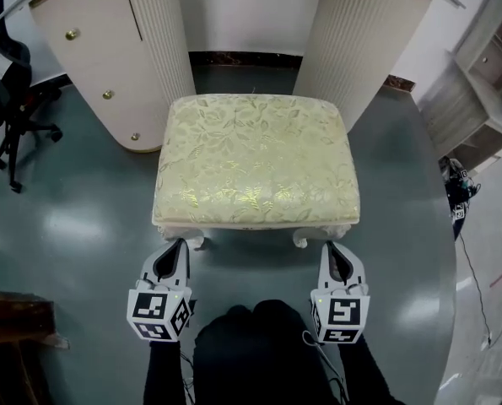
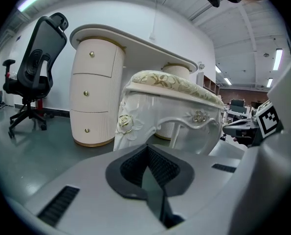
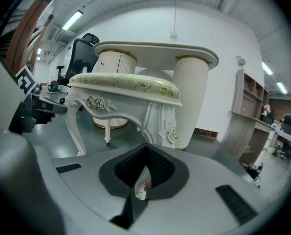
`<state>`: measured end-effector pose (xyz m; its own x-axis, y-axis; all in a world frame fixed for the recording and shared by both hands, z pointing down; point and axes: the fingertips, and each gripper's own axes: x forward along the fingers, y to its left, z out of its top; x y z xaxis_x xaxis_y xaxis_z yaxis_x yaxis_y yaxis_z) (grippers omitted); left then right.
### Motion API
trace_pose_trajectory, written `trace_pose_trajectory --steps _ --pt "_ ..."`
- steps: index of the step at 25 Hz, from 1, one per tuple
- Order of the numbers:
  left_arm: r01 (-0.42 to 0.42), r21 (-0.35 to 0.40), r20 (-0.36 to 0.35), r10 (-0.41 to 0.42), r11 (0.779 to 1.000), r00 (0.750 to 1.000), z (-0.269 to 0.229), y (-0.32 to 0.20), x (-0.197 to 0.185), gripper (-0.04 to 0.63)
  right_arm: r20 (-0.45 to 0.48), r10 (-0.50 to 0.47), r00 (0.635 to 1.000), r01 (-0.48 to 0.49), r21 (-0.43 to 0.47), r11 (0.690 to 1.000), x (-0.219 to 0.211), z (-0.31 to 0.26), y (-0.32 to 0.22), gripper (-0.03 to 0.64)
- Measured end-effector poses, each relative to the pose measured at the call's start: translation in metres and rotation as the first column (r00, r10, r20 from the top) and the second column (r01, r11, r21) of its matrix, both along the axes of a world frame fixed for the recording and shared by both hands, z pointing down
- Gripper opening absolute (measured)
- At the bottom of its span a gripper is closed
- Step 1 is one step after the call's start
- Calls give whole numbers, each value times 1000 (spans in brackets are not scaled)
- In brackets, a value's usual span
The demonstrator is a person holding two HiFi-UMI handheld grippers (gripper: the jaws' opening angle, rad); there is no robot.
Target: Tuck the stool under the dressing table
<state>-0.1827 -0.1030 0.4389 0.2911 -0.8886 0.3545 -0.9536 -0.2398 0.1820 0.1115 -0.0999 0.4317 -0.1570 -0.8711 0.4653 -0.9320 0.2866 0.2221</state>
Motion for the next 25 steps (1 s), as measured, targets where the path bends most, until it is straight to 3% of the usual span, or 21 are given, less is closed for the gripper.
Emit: trace_pose_trajectory --steps 6,15,25 --pt "8 12 -28 -8 1000 1000 2 -2 -2 8 -39 15 999 -16 -15 1000 -1 14 -11 5" --pt "9 -6 -68 -10 1000 998 1 -1 -2 8 -62 39 997 -34 66 997 2 15 -15 5" --pt "25 1 -77 -25 1000 997 4 -4 -3 8 -85 33 996 -25 95 995 1 18 -17 5"
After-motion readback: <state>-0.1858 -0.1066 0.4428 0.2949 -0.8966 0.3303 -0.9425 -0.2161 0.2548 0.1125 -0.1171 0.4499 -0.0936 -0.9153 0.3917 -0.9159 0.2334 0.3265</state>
